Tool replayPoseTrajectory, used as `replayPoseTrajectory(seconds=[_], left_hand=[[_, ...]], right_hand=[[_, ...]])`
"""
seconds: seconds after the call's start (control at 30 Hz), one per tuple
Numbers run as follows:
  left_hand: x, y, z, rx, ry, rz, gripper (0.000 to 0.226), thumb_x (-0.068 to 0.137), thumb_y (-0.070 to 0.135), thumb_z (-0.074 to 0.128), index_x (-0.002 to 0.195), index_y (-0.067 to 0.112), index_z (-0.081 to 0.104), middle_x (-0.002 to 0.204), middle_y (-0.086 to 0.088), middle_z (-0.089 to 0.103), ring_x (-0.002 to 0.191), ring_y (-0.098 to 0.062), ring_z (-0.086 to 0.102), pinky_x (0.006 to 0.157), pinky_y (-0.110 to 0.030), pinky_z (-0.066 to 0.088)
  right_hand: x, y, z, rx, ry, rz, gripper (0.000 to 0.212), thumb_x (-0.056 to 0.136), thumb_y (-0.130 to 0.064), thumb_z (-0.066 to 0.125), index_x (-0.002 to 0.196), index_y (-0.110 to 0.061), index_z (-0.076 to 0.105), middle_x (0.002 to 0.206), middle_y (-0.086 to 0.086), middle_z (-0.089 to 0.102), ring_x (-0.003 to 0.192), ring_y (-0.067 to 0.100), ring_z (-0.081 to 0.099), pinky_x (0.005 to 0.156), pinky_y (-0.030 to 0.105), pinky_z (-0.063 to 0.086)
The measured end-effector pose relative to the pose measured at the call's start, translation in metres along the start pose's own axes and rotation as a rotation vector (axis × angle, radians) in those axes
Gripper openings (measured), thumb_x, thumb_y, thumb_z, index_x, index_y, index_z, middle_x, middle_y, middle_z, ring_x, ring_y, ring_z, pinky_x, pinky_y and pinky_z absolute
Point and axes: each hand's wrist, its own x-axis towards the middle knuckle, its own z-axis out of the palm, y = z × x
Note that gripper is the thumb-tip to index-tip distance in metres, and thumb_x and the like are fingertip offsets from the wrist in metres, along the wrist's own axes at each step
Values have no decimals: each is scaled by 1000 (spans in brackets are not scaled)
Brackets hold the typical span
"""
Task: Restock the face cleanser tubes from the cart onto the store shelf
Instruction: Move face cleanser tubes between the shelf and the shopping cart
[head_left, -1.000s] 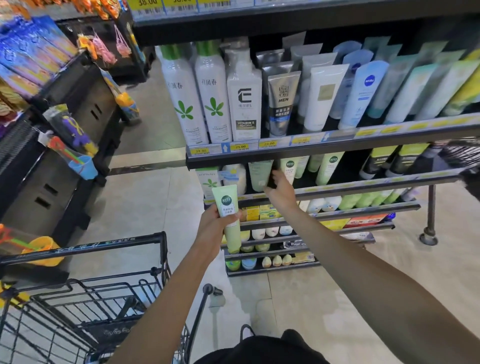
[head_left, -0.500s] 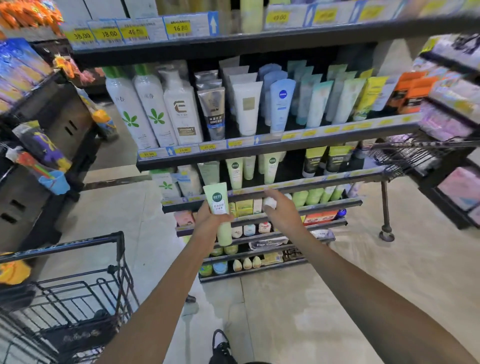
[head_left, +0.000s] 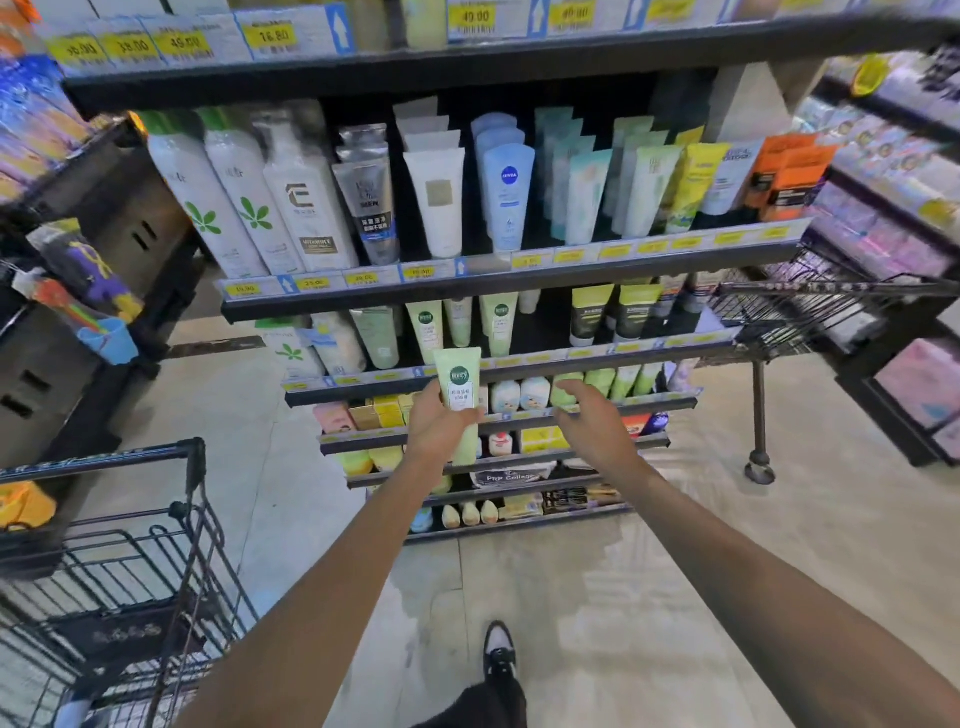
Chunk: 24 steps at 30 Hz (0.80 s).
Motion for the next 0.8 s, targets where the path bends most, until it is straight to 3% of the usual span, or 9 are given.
replayPoseTrajectory(seconds=[0.13,0.33,0.5,0.63,0.73,0.8], left_hand=[[30,1,14,46,48,24,38,84,3,81,112,16,59,104,3,67,92,-14,64,65,-21,48],[84,2,31,90,131,-6,35,85,14,82,109,17,57,101,5,65,97,-19,65,78,-34,53],[115,5,37,157,171,28,35,85,14,81,111,14,56,107,-3,68,97,-19,65,73,-27,50],[129,9,41,245,202,41,40,85,19,83,103,12,47,88,1,58,83,-18,57,66,-27,43],[136,12,45,257,250,51,43,88,17,80,106,16,41,81,5,53,69,-11,53,56,-19,40],[139,15,47,253,288,69,42,89,17,79,106,14,41,76,1,51,62,-12,48,53,-24,38]], right_hand=[[34,6,-2,-55,-30,-31,47,104,-28,59,148,-16,49,151,3,51,138,25,49,109,35,41],[94,9,0,-170,-90,-66,48,105,-31,55,150,-16,46,152,7,50,135,27,51,105,36,43],[133,13,9,-279,-141,-121,52,105,-30,54,154,-17,41,154,8,44,132,27,53,105,39,46],[154,23,16,-361,-197,-162,59,104,-28,54,158,-13,35,158,10,38,146,27,36,117,39,36],[167,34,23,-521,-247,-203,67,103,-32,54,160,-12,27,162,14,33,151,32,27,125,43,23],[172,42,29,-632,-264,-234,72,102,-37,55,162,-13,23,164,13,30,154,31,22,127,45,16]])
